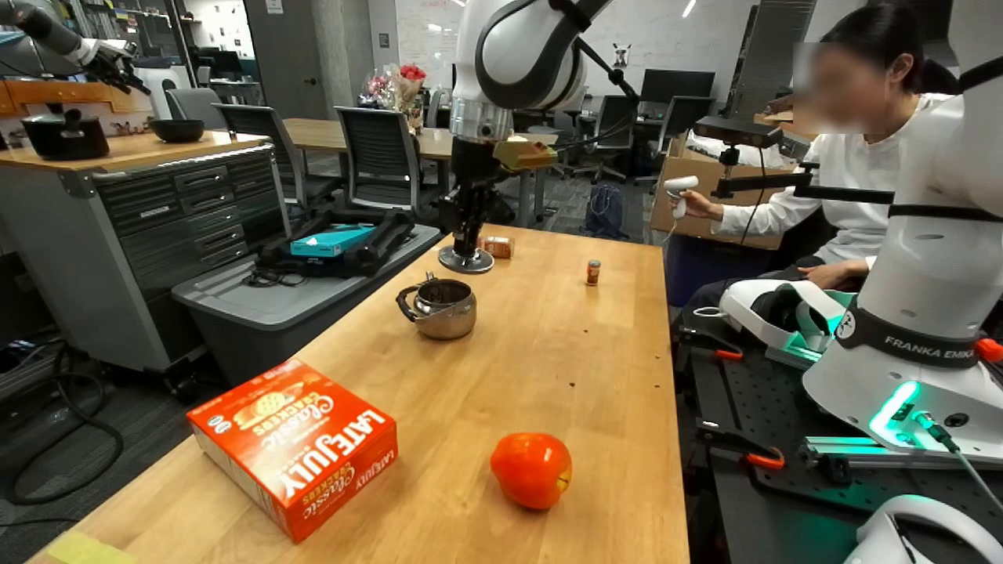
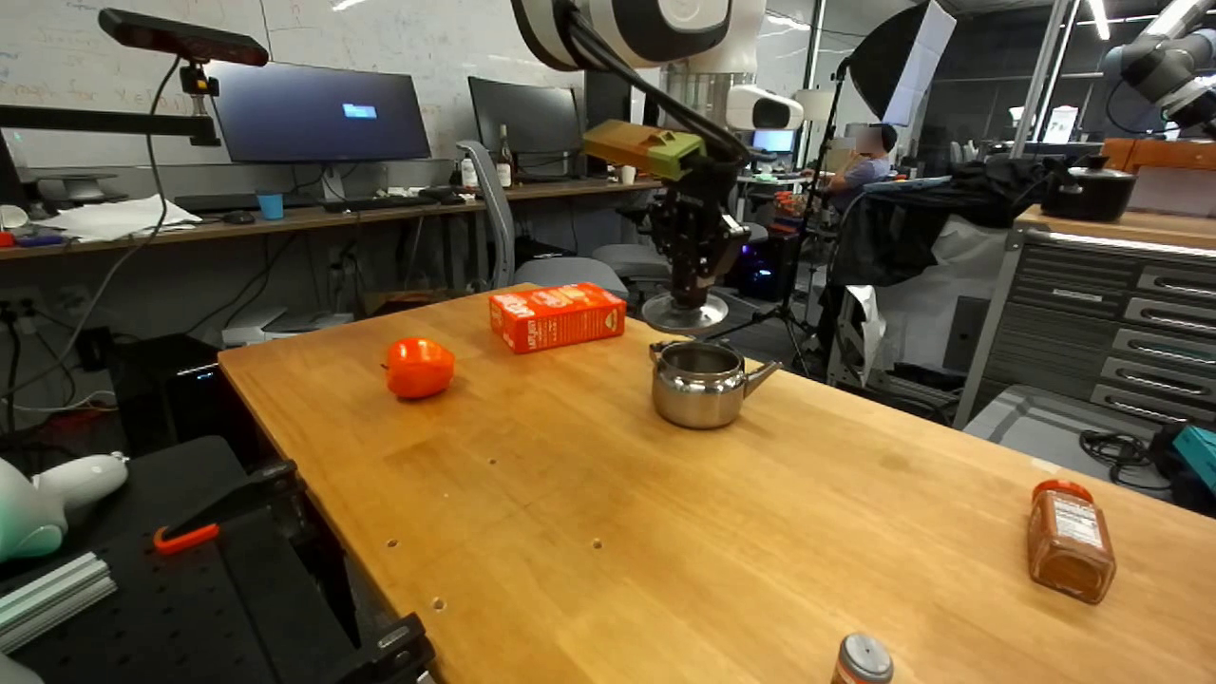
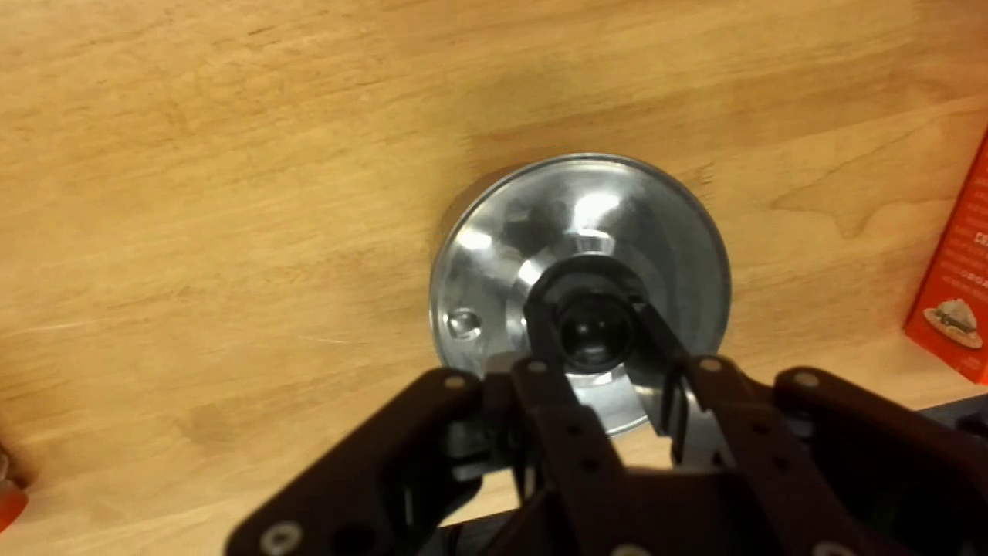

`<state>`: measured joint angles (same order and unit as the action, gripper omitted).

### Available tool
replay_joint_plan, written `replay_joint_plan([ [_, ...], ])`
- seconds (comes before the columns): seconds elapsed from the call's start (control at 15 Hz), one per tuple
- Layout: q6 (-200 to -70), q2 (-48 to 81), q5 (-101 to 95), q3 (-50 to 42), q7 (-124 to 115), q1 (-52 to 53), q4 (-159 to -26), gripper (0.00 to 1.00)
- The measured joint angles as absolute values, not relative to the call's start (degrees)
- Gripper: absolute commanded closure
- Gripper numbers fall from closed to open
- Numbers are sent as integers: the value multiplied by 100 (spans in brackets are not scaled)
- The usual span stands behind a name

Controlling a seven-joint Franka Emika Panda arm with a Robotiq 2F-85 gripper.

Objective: Pick the lid on the table and put it on the kettle

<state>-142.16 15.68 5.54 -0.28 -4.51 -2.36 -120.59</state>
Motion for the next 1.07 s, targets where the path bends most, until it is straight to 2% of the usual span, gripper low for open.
replay_joint_plan([
  [1.07,-14216,2568,554,-26,-451,-235,-11210,92],
])
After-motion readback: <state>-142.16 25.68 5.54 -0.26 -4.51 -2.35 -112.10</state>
